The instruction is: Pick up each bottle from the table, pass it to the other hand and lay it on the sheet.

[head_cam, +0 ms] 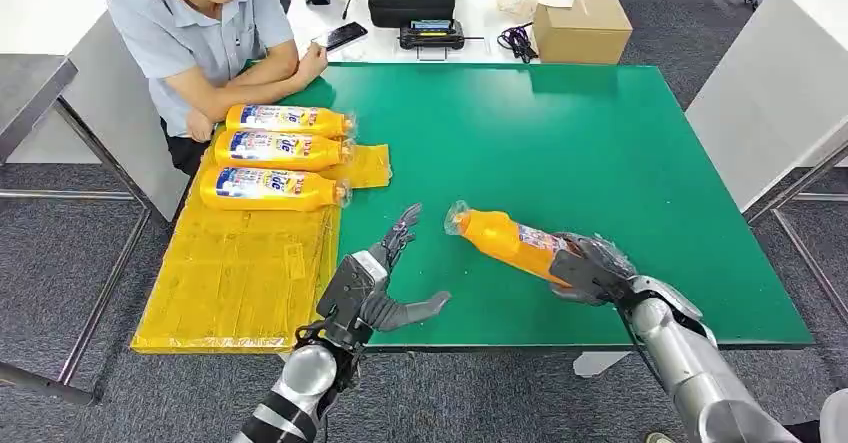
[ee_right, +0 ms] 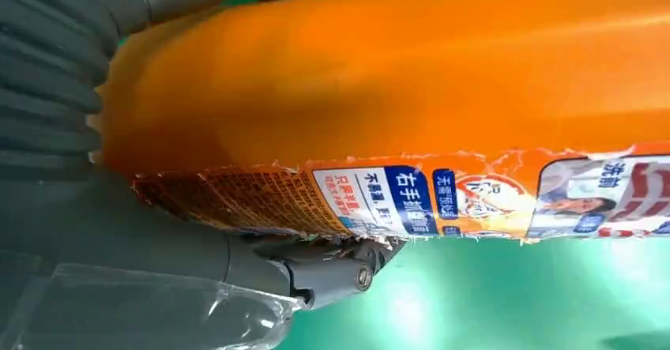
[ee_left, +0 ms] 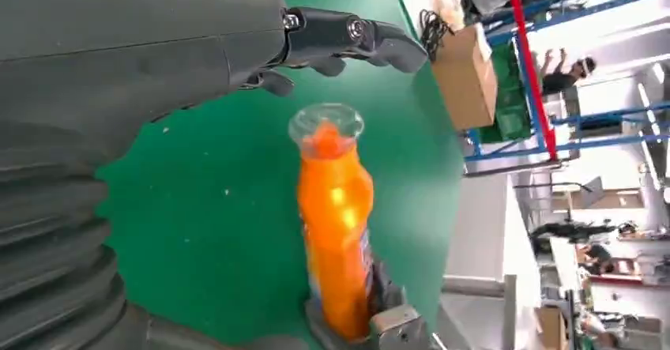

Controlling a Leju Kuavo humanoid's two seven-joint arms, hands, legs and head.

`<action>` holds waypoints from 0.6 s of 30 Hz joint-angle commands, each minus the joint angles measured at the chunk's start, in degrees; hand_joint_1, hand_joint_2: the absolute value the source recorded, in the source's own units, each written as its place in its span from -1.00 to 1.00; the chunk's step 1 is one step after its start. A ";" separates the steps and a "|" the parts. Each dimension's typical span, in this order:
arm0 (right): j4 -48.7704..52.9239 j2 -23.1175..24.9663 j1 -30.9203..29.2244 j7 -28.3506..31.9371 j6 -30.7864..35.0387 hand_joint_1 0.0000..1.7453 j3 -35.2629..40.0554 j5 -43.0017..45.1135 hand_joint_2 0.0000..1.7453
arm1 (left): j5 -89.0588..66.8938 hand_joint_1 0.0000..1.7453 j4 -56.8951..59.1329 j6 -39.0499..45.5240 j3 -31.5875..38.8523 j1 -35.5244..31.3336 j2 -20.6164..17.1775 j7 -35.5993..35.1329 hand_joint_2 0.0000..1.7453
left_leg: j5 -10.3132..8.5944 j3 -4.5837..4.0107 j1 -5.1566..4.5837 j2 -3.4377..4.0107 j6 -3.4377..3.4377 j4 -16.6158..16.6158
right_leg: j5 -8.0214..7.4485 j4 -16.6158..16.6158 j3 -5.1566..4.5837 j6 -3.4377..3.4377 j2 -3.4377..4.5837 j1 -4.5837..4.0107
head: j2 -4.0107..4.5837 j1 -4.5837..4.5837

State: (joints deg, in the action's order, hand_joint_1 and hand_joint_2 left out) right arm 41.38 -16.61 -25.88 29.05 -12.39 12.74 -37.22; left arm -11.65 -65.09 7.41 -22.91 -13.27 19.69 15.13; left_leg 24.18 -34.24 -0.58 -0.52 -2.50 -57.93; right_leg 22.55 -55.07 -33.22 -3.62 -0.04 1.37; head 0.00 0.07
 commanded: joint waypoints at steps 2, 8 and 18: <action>7.98 2.91 6.67 -1.06 -1.68 1.00 0.38 7.62 1.00 | 3.42 -1.00 3.45 4.98 0.68 -1.33 0.31 1.27 1.00 | 0.05 0.02 0.15 0.09 0.20 0.03 | 0.01 0.08 0.05 0.22 0.04 -0.15 | 0.00 -0.02; 18.84 11.40 9.65 -1.93 -2.93 1.00 -2.77 14.71 1.00 | 13.48 -1.00 5.06 9.79 4.65 1.51 0.31 7.65 1.00 | 0.06 0.02 0.12 0.28 0.16 0.08 | -0.02 0.07 -0.02 0.18 0.21 -0.12 | 0.00 0.00; 21.84 12.58 11.54 3.16 -5.20 1.00 0.22 15.32 1.00 | 20.57 -1.00 10.00 2.64 3.42 -0.54 0.31 6.15 1.00 | 0.10 -0.41 0.21 0.12 0.23 0.02 | 0.12 -0.02 -0.37 0.20 0.09 -0.18 | 0.00 0.00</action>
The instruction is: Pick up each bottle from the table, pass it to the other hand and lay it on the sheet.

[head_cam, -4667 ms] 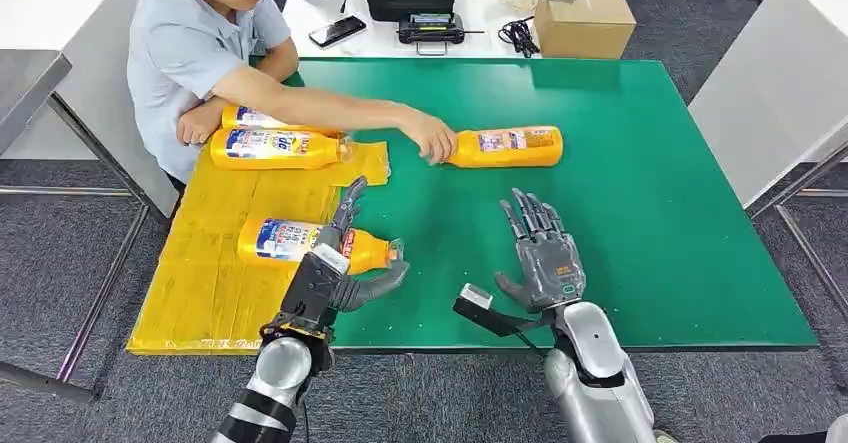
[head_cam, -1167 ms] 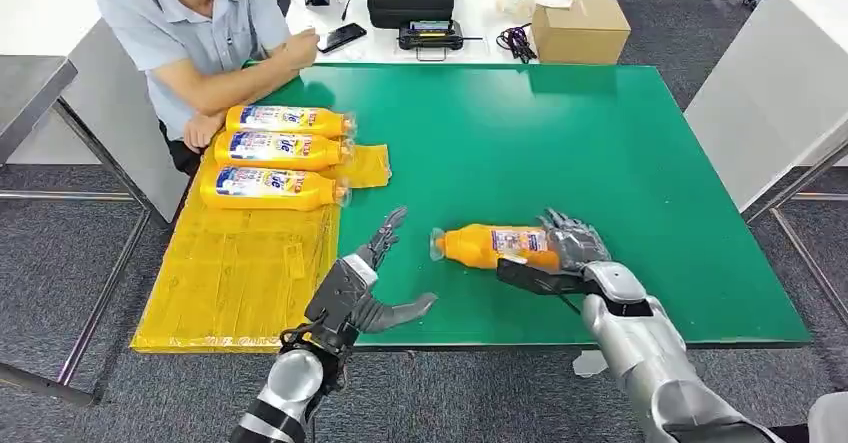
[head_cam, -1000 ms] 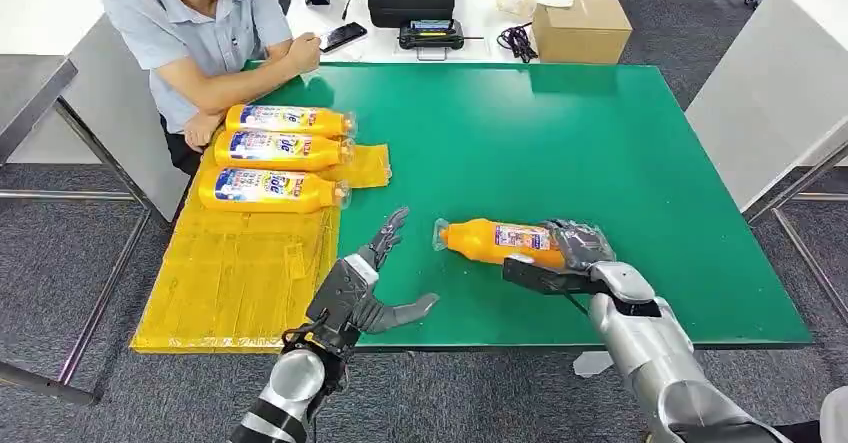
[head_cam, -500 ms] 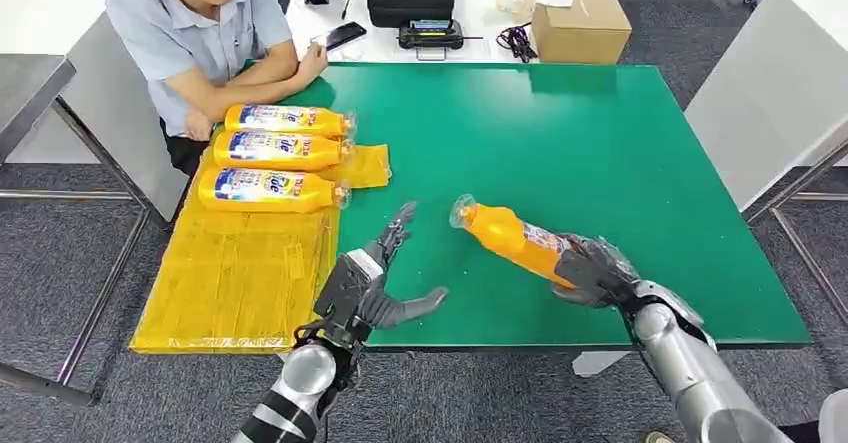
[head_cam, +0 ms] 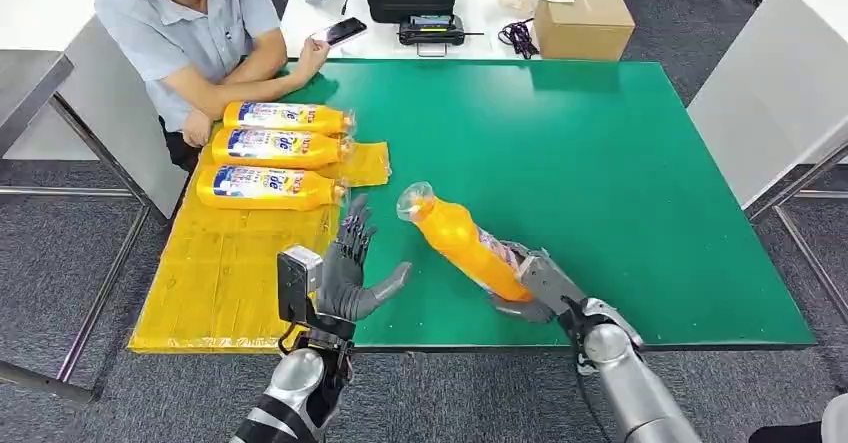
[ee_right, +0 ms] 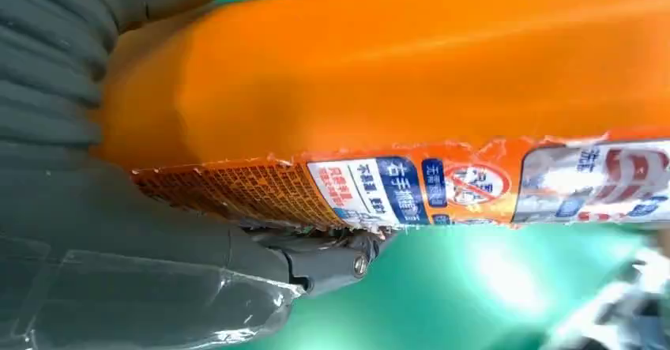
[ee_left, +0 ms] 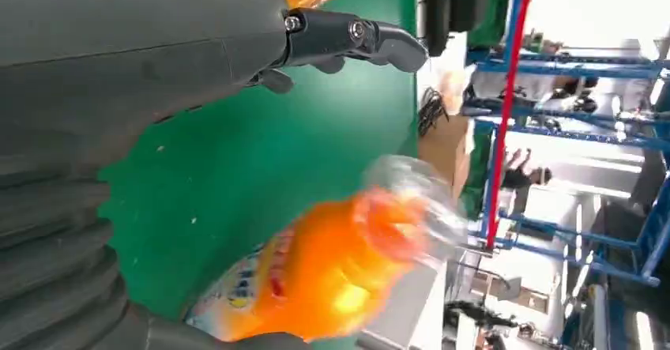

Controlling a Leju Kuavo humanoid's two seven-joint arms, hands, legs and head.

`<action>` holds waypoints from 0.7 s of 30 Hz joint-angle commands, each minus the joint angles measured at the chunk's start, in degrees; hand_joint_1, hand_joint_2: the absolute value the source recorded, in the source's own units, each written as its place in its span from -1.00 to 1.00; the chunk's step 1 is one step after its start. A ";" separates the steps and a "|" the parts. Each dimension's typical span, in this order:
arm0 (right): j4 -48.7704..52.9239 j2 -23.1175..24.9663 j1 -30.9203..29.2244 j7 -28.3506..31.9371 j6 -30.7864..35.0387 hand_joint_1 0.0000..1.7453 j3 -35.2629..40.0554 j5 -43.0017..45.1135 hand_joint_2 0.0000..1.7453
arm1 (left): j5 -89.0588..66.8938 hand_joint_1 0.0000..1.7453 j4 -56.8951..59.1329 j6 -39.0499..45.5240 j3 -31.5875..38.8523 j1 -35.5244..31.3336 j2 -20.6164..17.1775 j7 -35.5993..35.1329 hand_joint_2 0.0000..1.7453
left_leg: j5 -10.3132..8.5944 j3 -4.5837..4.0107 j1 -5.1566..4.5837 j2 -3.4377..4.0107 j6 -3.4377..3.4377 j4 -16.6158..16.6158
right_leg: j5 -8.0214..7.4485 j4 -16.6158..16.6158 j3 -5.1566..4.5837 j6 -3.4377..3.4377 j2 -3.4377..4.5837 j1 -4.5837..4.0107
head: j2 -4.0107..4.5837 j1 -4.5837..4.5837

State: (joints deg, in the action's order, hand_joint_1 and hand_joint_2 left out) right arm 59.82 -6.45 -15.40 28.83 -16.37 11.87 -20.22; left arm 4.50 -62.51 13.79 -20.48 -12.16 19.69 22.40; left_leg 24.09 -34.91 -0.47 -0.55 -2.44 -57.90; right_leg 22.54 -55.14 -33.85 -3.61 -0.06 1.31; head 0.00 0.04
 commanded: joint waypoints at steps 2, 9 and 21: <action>2.42 3.08 0.85 4.45 -2.16 1.00 1.65 -0.58 1.00 | 6.55 -1.00 9.63 -5.84 0.19 -2.77 0.31 -1.21 1.00 | 0.15 0.21 0.07 0.08 0.14 0.02 | 0.12 0.05 0.23 0.17 0.04 -0.07 | 0.00 0.02; -7.75 4.85 -2.95 4.48 -1.92 1.00 6.05 0.06 1.00 | 7.38 -1.00 13.55 -12.20 -5.25 -5.90 0.31 -1.78 1.00 | 0.12 0.01 0.05 0.08 0.16 -0.02 | 0.05 0.06 0.06 0.20 0.04 -0.09 | 0.00 0.02; -14.35 5.43 -3.42 5.44 -1.11 1.00 11.58 -0.69 1.00 | 8.10 -1.00 9.49 -15.16 -4.63 -5.88 0.31 -0.07 1.00 | 0.18 0.01 0.10 0.15 0.16 -0.07 | 0.09 0.02 0.04 0.20 0.10 -0.12 | 0.00 0.04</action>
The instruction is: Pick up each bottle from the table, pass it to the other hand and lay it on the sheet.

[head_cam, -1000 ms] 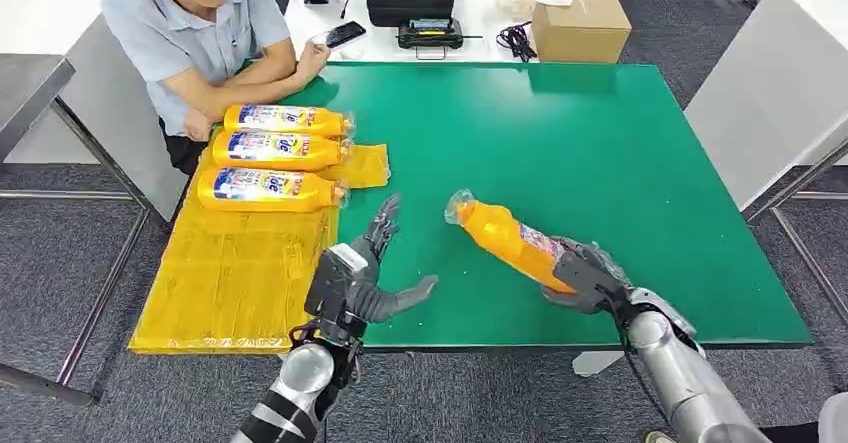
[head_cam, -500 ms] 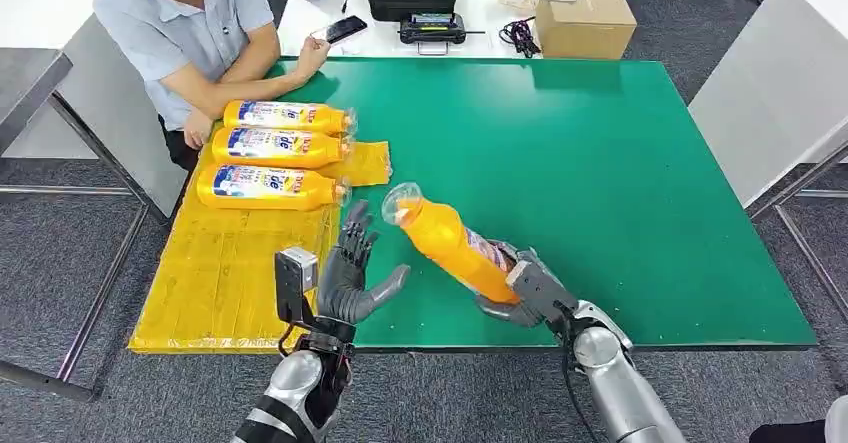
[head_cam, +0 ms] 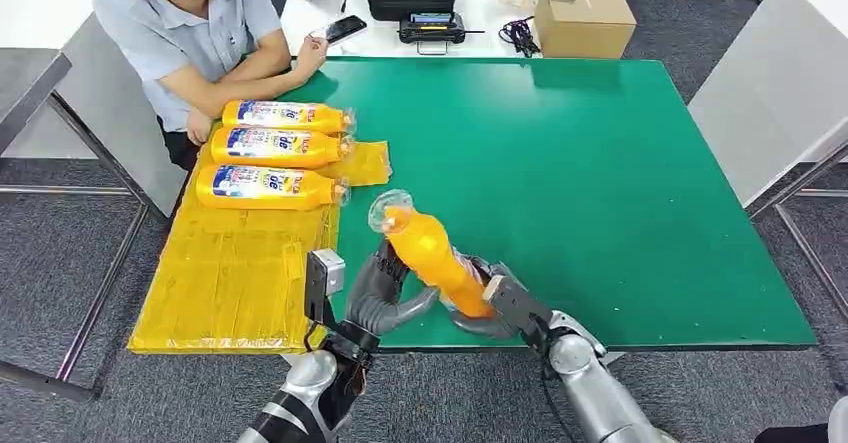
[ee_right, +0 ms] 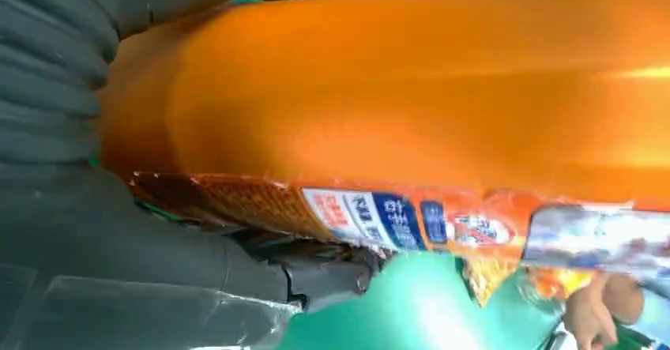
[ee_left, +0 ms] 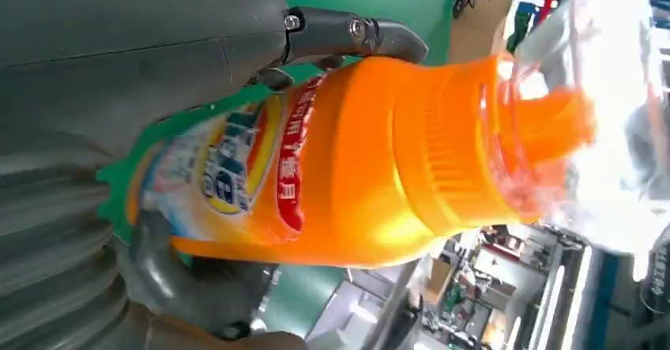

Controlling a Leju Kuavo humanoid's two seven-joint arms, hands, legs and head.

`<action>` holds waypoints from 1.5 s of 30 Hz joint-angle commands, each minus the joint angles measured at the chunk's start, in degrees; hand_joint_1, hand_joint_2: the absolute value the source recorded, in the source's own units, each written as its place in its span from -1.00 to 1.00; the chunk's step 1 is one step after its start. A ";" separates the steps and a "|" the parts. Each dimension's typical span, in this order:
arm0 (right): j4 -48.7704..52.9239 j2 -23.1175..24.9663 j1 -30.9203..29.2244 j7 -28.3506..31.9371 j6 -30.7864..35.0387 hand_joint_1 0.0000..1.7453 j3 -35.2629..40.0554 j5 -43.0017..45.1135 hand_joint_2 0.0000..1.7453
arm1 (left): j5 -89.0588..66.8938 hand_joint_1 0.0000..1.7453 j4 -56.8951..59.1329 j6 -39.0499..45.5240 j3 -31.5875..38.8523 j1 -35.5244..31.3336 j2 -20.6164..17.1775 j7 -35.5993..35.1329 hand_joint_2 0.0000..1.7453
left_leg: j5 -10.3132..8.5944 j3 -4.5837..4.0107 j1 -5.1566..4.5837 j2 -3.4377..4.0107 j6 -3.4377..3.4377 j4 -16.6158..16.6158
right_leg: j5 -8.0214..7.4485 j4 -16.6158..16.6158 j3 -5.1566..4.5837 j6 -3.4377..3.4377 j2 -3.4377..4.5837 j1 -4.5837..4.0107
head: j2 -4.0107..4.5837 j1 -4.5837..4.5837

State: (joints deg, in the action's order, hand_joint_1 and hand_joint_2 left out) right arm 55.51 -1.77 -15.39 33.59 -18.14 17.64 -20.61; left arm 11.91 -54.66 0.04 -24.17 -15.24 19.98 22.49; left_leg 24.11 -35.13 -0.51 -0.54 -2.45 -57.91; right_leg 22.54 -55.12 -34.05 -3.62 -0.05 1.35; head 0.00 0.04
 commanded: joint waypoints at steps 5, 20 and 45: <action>-9.88 0.27 -3.69 1.36 0.97 1.00 7.77 -1.94 1.00 | 0.74 -1.00 2.76 -0.19 -1.41 -3.58 0.02 -0.57 1.00 | 0.13 0.16 0.11 0.10 0.17 -0.07 | 0.08 -0.02 0.18 0.19 0.08 -0.12 | 0.00 0.02; -7.26 1.57 -2.57 0.50 -1.08 1.00 5.51 4.36 1.00 | 1.84 1.00 8.23 4.00 -1.82 -5.87 0.02 0.03 1.00 | 0.04 0.09 0.07 -0.01 0.10 0.01 | 0.03 0.04 0.10 0.12 -0.03 -0.08 | 0.00 0.02; -0.36 4.38 -0.34 -3.14 1.99 -1.00 -0.53 5.21 1.00 | -11.20 1.00 -3.21 7.78 3.52 -1.61 0.02 -1.35 1.00 | 0.14 0.17 0.10 0.16 0.17 -0.05 | 0.08 -0.02 0.16 0.21 0.14 -0.13 | 0.00 0.04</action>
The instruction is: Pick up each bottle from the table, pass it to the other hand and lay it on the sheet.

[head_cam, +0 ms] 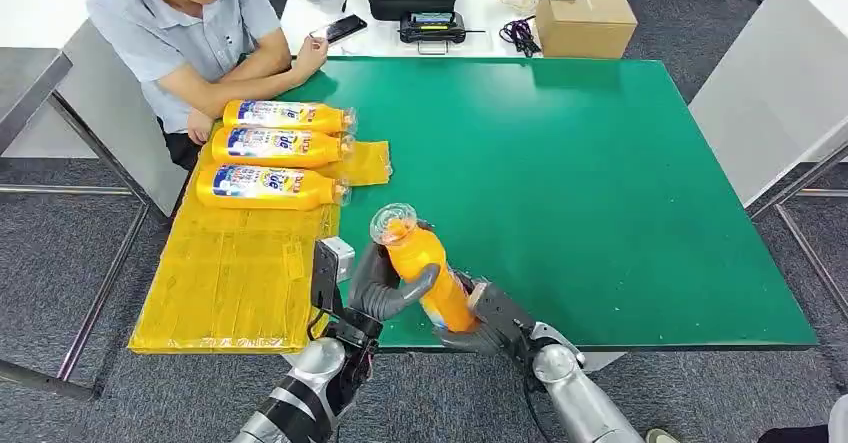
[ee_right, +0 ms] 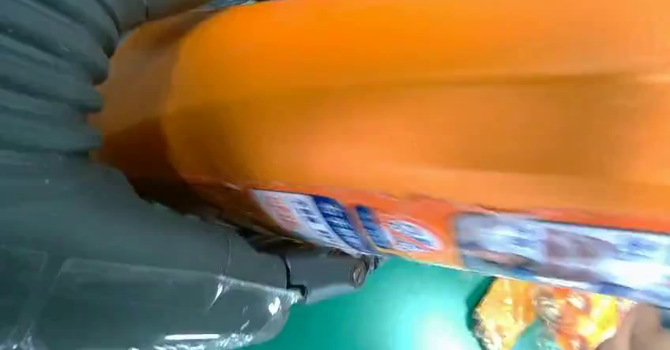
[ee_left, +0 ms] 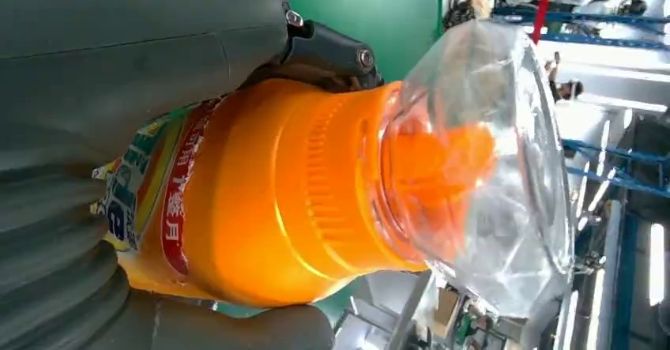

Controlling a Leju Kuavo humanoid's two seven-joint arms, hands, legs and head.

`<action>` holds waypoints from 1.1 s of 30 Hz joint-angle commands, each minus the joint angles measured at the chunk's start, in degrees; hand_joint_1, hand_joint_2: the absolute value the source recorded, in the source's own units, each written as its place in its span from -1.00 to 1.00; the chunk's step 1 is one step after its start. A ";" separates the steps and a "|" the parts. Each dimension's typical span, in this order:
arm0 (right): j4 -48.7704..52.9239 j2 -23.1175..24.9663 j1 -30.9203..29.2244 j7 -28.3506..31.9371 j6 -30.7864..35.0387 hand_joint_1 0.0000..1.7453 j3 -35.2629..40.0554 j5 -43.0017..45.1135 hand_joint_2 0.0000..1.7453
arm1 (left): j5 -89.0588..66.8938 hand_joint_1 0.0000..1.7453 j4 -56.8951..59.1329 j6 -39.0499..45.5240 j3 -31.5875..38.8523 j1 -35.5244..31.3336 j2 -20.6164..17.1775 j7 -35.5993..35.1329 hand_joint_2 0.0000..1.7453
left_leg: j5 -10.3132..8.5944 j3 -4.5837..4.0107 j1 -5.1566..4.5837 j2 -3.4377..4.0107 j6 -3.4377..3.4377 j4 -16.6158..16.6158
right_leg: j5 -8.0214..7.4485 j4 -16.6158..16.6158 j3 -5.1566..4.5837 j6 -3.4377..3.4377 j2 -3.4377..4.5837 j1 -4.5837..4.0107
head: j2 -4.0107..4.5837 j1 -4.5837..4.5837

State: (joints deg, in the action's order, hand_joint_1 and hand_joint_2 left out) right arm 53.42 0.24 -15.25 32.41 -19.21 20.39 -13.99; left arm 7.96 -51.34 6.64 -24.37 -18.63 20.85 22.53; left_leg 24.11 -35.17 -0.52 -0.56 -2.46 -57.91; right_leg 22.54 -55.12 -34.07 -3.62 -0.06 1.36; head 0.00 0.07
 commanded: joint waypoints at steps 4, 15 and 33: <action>2.64 2.27 0.28 -2.52 4.10 -1.00 -3.58 -2.90 1.00 | -10.16 1.00 -11.23 1.26 3.80 3.04 -0.85 -2.58 1.00 | 0.13 0.18 0.10 0.19 0.17 -0.03 | 0.08 -0.02 0.13 0.19 0.15 -0.10 | 0.00 0.00; 3.83 2.36 2.00 -2.52 5.17 -1.00 -4.83 -5.02 1.00 | -21.62 1.00 -16.80 5.58 2.93 4.42 -1.11 -2.46 1.00 | 0.14 0.25 0.10 0.10 0.15 0.00 | 0.11 0.01 0.23 0.20 0.07 -0.11 | 0.00 0.00; 4.39 2.99 2.63 -3.05 5.31 -1.00 -5.96 -6.52 1.00 | -61.35 1.00 -24.58 13.10 3.04 4.05 -3.00 -13.74 1.00 | 0.03 0.08 0.05 0.05 0.08 0.03 | 0.03 0.03 0.07 0.11 0.03 -0.05 | 0.00 0.00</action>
State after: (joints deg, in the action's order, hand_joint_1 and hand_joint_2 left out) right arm 58.53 2.80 -11.97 29.81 -13.92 16.04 -20.22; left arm -39.18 -73.92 17.99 -21.44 -14.18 19.93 14.55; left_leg 24.09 -35.20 -0.52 -0.58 -2.47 -57.91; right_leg 22.54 -55.12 -34.09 -3.62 -0.07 1.36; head 0.00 0.07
